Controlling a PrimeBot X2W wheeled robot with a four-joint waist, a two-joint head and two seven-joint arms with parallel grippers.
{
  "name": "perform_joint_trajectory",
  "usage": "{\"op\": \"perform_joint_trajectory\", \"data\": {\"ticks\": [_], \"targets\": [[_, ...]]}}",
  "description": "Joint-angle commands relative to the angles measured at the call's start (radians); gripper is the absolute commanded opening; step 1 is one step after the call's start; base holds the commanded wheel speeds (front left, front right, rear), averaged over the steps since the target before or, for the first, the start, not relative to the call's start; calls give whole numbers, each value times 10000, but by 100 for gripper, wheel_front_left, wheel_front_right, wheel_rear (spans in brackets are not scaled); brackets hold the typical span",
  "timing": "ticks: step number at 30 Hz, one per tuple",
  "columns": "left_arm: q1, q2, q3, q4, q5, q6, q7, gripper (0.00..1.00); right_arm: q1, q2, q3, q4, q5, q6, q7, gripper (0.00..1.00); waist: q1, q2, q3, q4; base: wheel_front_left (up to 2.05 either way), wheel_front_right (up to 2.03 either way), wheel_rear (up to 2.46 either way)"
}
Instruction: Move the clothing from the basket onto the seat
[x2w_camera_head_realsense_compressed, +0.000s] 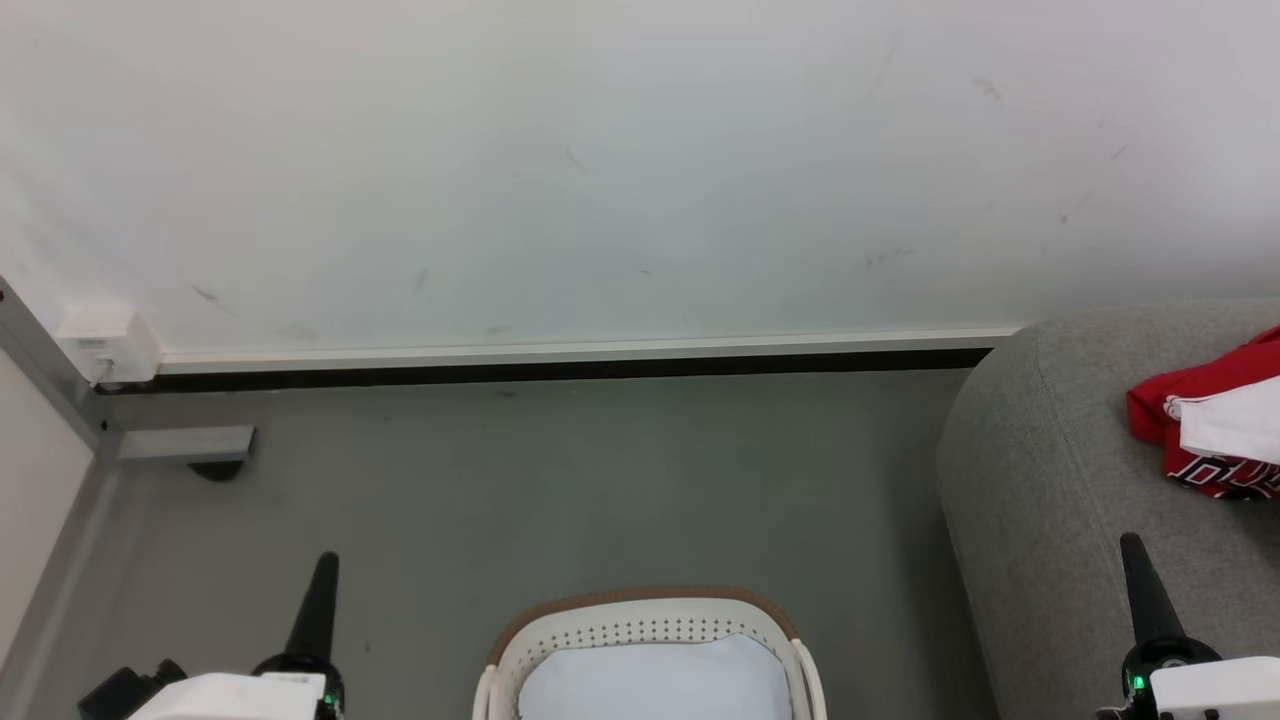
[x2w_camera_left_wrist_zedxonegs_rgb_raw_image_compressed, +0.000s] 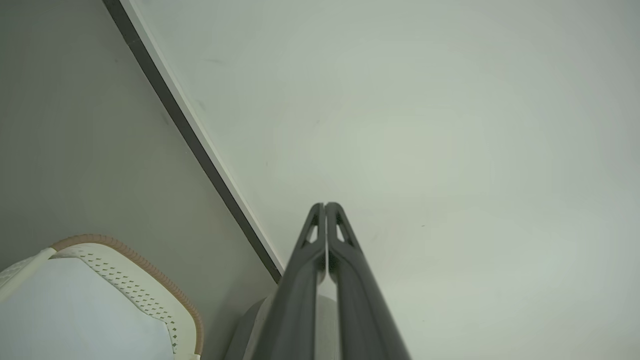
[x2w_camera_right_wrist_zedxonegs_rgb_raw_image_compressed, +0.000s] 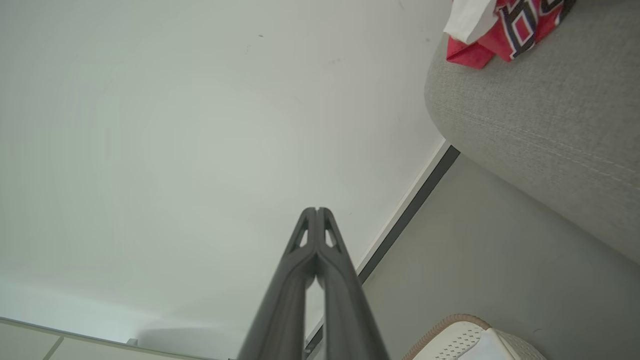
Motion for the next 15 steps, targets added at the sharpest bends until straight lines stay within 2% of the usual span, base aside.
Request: {"op": "perform_joint_trajectory", "data": {"ticks": [1, 15], "targets": [[-150, 82, 45, -85, -284, -54, 59, 0, -175, 2, -68, -51, 256, -13, 41, 0, 0, 0, -1, 5, 0, 0, 0], [-181, 90, 165, -96, -1388, -110, 373, 0, -175, 74, -314, -34, 1214, -15, 350, 0, 0, 0, -9, 68, 0, 0, 0]]}}
